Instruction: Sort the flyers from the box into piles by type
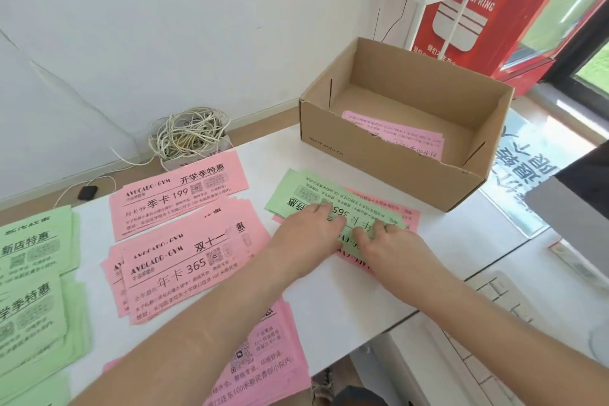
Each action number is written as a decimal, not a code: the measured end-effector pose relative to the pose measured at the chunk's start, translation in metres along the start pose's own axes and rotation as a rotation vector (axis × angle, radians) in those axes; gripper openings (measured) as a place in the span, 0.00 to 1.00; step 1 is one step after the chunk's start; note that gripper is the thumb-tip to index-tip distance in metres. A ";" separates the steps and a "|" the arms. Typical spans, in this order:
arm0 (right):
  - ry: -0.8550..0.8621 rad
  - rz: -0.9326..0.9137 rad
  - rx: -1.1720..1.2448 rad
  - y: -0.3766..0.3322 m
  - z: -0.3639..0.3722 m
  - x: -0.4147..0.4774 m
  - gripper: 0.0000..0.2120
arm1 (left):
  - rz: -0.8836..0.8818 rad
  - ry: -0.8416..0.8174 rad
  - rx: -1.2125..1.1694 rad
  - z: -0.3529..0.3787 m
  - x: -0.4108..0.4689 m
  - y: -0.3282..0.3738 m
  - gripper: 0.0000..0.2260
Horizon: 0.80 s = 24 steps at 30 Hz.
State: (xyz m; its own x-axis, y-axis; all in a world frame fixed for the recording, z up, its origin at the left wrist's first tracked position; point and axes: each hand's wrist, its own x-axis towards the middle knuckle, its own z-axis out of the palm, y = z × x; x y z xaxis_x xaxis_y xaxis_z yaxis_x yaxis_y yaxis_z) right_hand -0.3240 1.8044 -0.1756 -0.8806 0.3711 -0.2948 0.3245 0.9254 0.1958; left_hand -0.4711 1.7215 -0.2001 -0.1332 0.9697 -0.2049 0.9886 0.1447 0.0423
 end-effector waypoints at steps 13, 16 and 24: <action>0.095 -0.127 0.023 0.019 0.011 0.000 0.25 | 0.148 -0.019 0.246 0.000 0.005 -0.012 0.18; 0.133 -0.070 0.191 0.030 0.009 -0.001 0.26 | 0.133 0.043 0.231 0.003 0.006 -0.014 0.23; 0.034 0.266 0.681 0.040 0.014 -0.003 0.42 | 0.064 0.162 0.148 0.004 0.004 -0.009 0.23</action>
State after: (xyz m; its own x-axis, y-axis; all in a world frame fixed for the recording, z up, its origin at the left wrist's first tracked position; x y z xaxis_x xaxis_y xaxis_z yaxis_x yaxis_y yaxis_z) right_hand -0.3041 1.8411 -0.1797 -0.7486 0.5976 -0.2872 0.6621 0.6508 -0.3716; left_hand -0.4800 1.7238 -0.2053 -0.0678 0.9966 -0.0465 0.9933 0.0631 -0.0966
